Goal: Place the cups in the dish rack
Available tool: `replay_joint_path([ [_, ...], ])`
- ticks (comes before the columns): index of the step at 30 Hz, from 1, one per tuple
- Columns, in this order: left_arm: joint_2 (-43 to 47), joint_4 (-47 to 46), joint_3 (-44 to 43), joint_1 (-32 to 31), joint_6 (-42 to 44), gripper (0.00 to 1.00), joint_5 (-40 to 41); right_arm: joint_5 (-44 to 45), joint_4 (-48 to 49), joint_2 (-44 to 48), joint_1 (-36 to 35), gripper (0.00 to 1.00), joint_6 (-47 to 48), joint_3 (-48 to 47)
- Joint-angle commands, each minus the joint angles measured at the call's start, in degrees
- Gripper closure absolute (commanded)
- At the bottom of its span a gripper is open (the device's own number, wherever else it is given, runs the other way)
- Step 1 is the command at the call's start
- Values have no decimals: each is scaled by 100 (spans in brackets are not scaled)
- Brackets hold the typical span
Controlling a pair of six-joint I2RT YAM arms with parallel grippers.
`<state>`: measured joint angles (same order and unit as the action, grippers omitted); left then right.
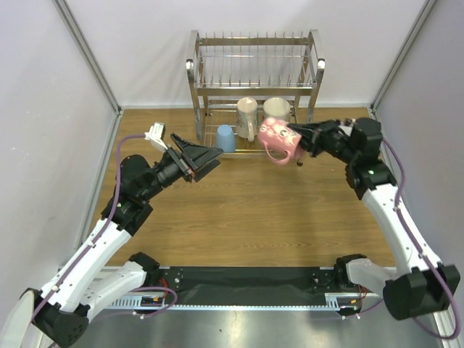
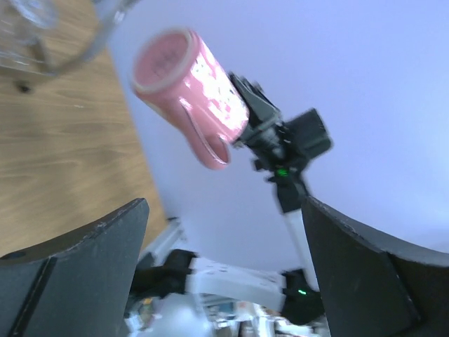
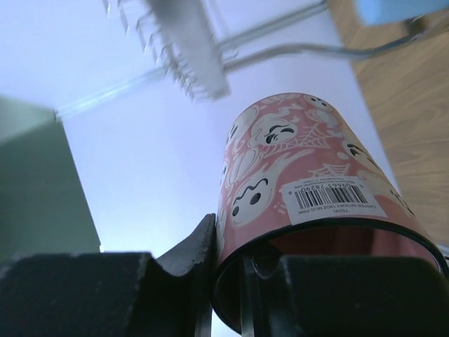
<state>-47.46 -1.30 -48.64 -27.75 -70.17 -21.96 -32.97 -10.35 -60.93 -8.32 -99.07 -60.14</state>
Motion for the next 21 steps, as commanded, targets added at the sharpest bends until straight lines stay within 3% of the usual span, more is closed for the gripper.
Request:
replay_joint_path([
  [1,0,-651,48,-353,-760,4,525,-61,2236,-243,-573,100,-306,-517],
  [6,-26,-907,74,-1030,-849,5,1113,387,4294,-639,-1444,100,-1000,-68],
  [21,1,-819,180,-1268,-700,10,1580,168,4727,-1255,-2438,100,-1194,-578],
])
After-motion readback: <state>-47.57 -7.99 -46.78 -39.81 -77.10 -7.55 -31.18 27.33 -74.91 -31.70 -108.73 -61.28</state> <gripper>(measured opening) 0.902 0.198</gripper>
